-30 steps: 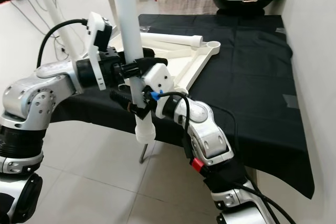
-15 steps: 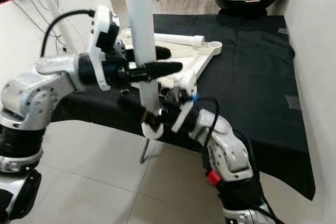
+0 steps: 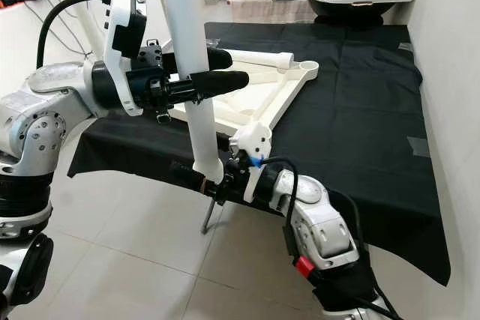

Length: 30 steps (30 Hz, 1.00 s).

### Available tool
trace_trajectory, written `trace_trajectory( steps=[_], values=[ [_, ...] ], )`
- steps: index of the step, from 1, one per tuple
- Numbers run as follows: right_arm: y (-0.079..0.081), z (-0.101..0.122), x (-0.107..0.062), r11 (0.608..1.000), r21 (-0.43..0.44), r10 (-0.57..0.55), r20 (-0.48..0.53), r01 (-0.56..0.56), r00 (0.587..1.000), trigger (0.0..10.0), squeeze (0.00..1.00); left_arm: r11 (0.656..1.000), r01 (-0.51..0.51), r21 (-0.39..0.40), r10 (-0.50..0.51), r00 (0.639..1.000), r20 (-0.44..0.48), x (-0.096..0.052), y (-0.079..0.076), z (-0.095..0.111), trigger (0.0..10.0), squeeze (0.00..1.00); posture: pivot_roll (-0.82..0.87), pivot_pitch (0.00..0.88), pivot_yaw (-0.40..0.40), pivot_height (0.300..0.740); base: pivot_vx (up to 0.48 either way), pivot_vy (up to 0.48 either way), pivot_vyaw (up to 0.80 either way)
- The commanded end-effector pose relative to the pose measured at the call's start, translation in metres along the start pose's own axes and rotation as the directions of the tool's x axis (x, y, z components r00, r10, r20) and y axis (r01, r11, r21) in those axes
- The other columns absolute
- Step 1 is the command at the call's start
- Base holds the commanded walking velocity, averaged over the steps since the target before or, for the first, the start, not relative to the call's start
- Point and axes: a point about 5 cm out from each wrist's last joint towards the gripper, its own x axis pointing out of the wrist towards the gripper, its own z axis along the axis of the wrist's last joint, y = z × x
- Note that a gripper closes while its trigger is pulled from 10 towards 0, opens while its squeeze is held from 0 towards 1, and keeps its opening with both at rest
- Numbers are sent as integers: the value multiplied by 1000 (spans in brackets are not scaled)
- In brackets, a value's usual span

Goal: Building children table

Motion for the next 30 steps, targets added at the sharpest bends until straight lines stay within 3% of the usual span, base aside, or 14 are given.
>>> trace_trajectory(
  steps=[1, 21, 22, 23, 24, 25, 30],
  values=[
    [9, 6, 18, 999, -25, 40, 24, -40, 999, 10000, 0, 1000, 10, 11, -11, 999, 52, 6, -2, 7, 0, 0, -1, 56, 99, 740, 0, 0, 0],
    [14, 30, 44, 1000, 24, 8, 144, -11, 990, 10000, 0, 999, 36, -36, -33, 996, 84, 16, -12, 0, 0, 0, 0, 59, 97, 740, 0, 0, 0],
    [13, 30, 45, 1000, 23, 4, 140, -7, 990, 9608, 0, 999, 35, -37, -32, 996, 85, 16, -12, 0, 0, 0, 1, 58, 95, 740, 0, 0, 0],
    [13, 30, 45, 1000, 26, -3, 136, -1, 991, 1882, 0, 999, 35, -36, -31, 996, 86, 16, -12, 1, 0, 0, 0, 58, 96, 740, 0, 0, 0],
    [13, 30, 45, 1000, 26, -3, 136, -1, 991, 1882, 0, 999, 35, -36, -31, 996, 86, 16, -12, 1, 0, 0, 0, 58, 96, 740, 0, 0, 0],
    [12, 29, 45, 1000, 30, -11, 131, 7, 991, 0, 0, 999, 34, -36, -31, 996, 87, 16, -12, 1, 0, 0, -1, 59, 95, 740, 0, 0, 0],
    [8, 30, 45, 997, 64, -49, 138, 40, 989, 0, 0, 999, 32, -34, -29, 995, 91, 16, -12, 1, 0, 0, -4, 59, 95, 740, 0, 0, 0]
  ],
)
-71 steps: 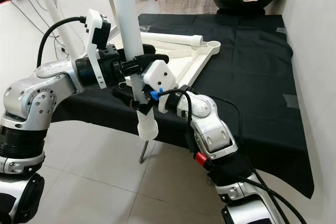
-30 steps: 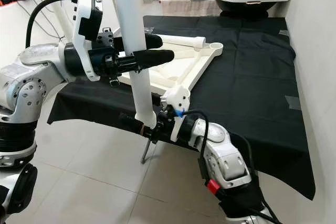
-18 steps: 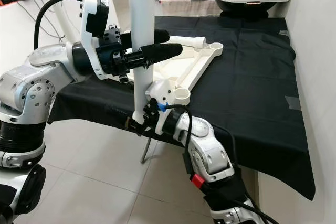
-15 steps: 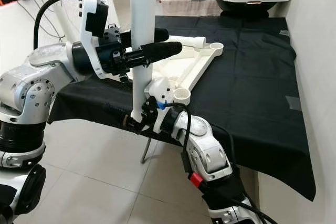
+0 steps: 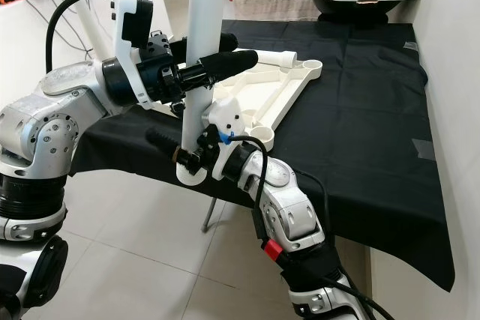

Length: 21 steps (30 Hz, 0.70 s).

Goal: Building children table

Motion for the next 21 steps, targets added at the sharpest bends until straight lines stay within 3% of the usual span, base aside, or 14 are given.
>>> trace_trajectory(
  steps=[1, 14, 15, 16, 19, 21],
  values=[
    [6, 2, 10, 999, 23, 27, 5, -27, 1000, 0, 0, 999, 52, -16, -52, 998, 22, 5, -8, -1, 0, 0, -4, 58, 94, 740, 0, 0, 0],
    [8, -2, 10, 999, 32, 17, -13, -17, 1000, 0, 0, 998, 54, -14, -53, 998, 30, 6, -8, 0, 0, 0, -4, 59, 96, 740, 0, 0, 0],
    [7, -3, 10, 999, 31, 8, -19, -8, 1000, 0, 0, 999, 50, -18, -50, 998, 38, 5, -8, 0, 10000, 1000, -3, 59, 96, 740, 0, 0, 0],
    [7, -3, 10, 999, 31, 8, -19, -8, 1000, 0, 0, 999, 50, -18, -50, 998, 38, 5, -8, 0, 10000, 1000, -3, 59, 96, 740, 0, 0, 0],
    [-2, -9, 6, 998, 15, -56, -65, 57, 996, 0, 0, 995, 49, -90, -33, 985, 172, -5, -2, 21, 10000, 1000, -8, 59, 92, 740, 0, 0, 0],
    [-4, -10, 6, 997, 11, -71, -74, 72, 995, 0, 0, 993, 46, -108, -22, 978, 209, -9, 0, 27, 10000, 1000, -8, 59, 92, 740, 0, 0, 0]
  ],
)
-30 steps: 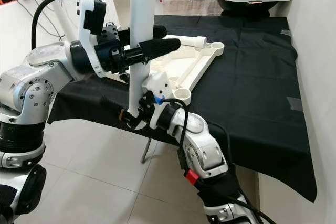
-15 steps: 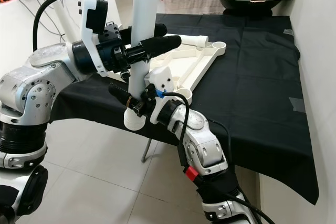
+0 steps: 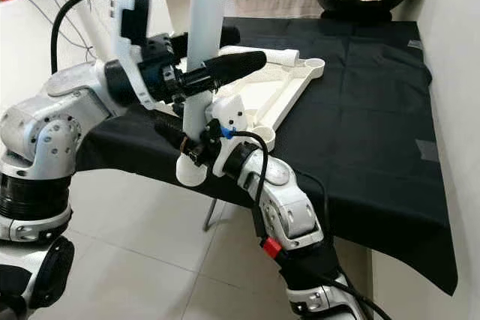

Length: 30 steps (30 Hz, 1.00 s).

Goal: Building children table

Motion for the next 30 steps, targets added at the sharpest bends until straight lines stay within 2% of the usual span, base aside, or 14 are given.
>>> trace_trajectory(
  steps=[1, 6, 11, 14, 19, 20, 22, 23, 24, 25, 26, 27, 28, 30],
  values=[
    [1, -2, 4, 1000, -3, -7, -25, 7, 1000, 0, 0, 1000, 16, 3, -16, 998, 61, -2, -2, 15, 10000, 1000, -8, 59, 92, 740, 0, 0, 0],
    [-8, -7, -1, 997, -13, -70, -53, 70, 996, 0, 0, 1000, -4, 0, 4, 981, 196, -19, 5, 52, 10000, 1000, -6, 57, 88, 740, 0, 0, 0],
    [-24, -12, -8, 982, -35, -189, -87, 186, 978, 0, 0, 992, -51, 116, 12, 949, 315, -42, 6, 112, 10000, 1000, -9, 53, 78, 740, 0, 0, 0],
    [-46, -19, -18, 938, -75, -346, -129, 339, 929, 0, 0, 961, -108, 255, -3, 917, 398, -53, -7, 162, 10000, 1000, 0, 44, 57, 740, 0, 0, 0],
    [-66, -20, -27, 873, -95, -487, -123, 479, 864, 0, 0, 938, -140, 316, -7, 907, 421, -55, -16, 180, 10000, 1000, 6, 41, 50, 740, 0, 0, 0],
    [-76, -19, -33, 830, -99, -558, -110, 549, 823, 0, 0, 930, -150, 336, -9, 904, 427, -56, -20, 186, 10000, 1000, 8, 42, 48, 740, 0, 0, 0],
    [-86, -11, -37, 782, -76, -623, -59, 619, 780, 0, 0, 930, -173, 325, 35, 921, 389, -57, -19, 175, 10000, 1000, 10, 44, 44, 740, 0, 0, 0],
    [-90, -1, -38, 763, -55, -645, 0, 644, 764, 3647, 0, 940, -187, 285, 92, 945, 315, -58, -15, 149, 10000, 914, 5, 44, 44, 740, 0, 0, 0],
    [-90, -1, -38, 763, -55, -645, 0, 644, 764, 3647, 0, 940, -187, 285, 92, 945, 315, -58, -15, 149, 10000, 914, 5, 44, 44, 740, 0, 0, 0],
    [-89, 11, -35, 772, -36, -632, 59, 634, 773, 10000, 0, 943, -226, 246, 176, 962, 211, -62, -11, 112, 10000, 0, 3, 43, 44, 740, 0, 0, 0],
    [-89, 11, -35, 772, -36, -632, 59, 634, 773, 10000, 0, 943, -226, 246, 176, 962, 211, -62, -11, 112, 10000, 0, 3, 43, 44, 740, 0, 0, 0],
    [-83, 22, -30, 801, -19, -594, 112, 599, 797, 10000, 0, 941, -282, 188, 273, 959, 76, -68, -9, 64, 10000, 0, 2, 43, 45, 740, 0, 0, 0],
    [-83, 22, -30, 801, -19, -594, 112, 599, 797, 10000, 0, 941, -282, 188, 273, 959, 76, -68, -9, 64, 10000, 0, 2, 43, 45, 740, 0, 0, 0],
    [-72, 35, -23, 848, -22, -520, 156, 530, 840, 10000, 0, 910, -413, 42, 414, 898, -147, -82, -22, -25, 10000, 0, 12, 75, 38, 740, 0, 0, 0]
  ],
)
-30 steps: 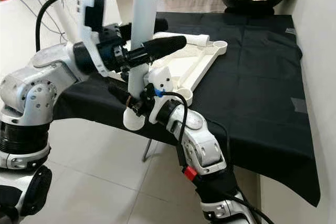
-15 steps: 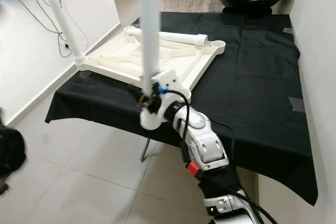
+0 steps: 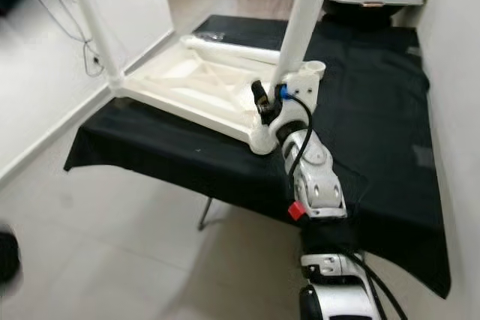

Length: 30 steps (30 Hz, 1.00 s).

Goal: Building children table

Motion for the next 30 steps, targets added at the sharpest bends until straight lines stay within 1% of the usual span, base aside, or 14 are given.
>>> trace_trajectory(
  steps=[1, 2, 3, 4, 6, 8, 9, 11, 15, 20, 23, 25, 29, 30],
  values=[
    [14, 13, 1, 996, 11, 82, 49, -83, 995, 10000, 0, 997, -63, -48, 55, 988, -141, -7, -14, -44, 10000, 0, 12, 75, 38, 740, 0, 0, 0],
    [18, 15, 1, 994, 8, 108, 55, -108, 993, 10000, 0, 987, -124, -102, 99, 970, -221, -16, -23, -73, 10000, 0, 14, 76, 37, 740, 0, 0, 0],
    [18, 15, 1, 994, 8, 108, 55, -108, 993, 10000, 0, 987, -124, -102, 99, 970, -221, -16, -23, -73, 10000, 0, 14, 76, 37, 740, 0, 0, 0],
    [22, 17, 0, 990, 9, 140, 51, -141, 989, 10000, 0, 962, -212, -173, 161, 950, -268, -25, -32, -96, 10000, 0, 20, 98, 32, 740, 0, 0, 0],
    [22, 17, 0, 990, 9, 140, 51, -141, 989, 10000, 0, 962, -212, -173, 161, 950, -268, -25, -32, -96, 10000, 0, 20, 98, 32, 740, 0, 0, 0],
    [34, 12, -5, 974, -37, 222, 13, -221, 975, 10000, 0, 909, -370, -192, 275, 879, -390, -42, -48, -139, 10000, 0, 20, 131, 22, 740, 0, 0, 0],
    [34, 12, -5, 974, -37, 222, 13, -221, 975, 10000, 0, 909, -370, -192, 275, 879, -390, -42, -48, -139, 10000, 0, 20, 131, 22, 740, 0, 0, 0],
    [40, -7, -14, 968, -23, 246, -73, -249, 966, 10000, 0, 876, -446, -184, 334, 836, -436, -54, -58, -161, 10000, 0, 16, 141, 21, 740, 0, 0, 0],
    [39, -21, -23, 976, 32, 217, -134, -215, 967, 10000, 0, 852, -499, -157, 395, 810, -433, -63, -60, -162, 10000, 0, 13, 142, 23, 740, 148, 0, -400],
    [38, -21, -35, 976, 47, 215, -106, -211, 971, 10000, 0, 836, -538, -107, 452, 785, -423, -71, -60, -159, 10000, 0, 5, 130, 27, 740, 303, 0, -424],
    [39, -23, -40, 973, -4, 228, -131, -231, 965, 10000, 0, 834, -545, -89, 468, 782, -412, -71, -59, -158, 10000, 0, 8, 126, 28, 740, 300, 0, -669],
    [42, -25, -42, 963, 15, 269, -135, -270, 954, 10000, 0, 834, -545, -78, 477, 786, -393, -69, -59, -157, 10000, 0, 12, 113, 26, 740, 304, 0, 0],
    [43, -23, -42, 948, -65, 298, -155, -310, 942, 10000, 0, 839, -540, -67, 480, 792, -377, -65, -59, -155, 10000, 0, 12, 113, 26, 740, 307, 0, 800],
    [45, -18, -41, 951, 3, 307, -106, -308, 946, 10000, 0, 840, -539, -63, 483, 795, -368, -64, -59, -154, 10000, 0, 17, 107, 25, 740, 0, 0, 756]
  ],
)
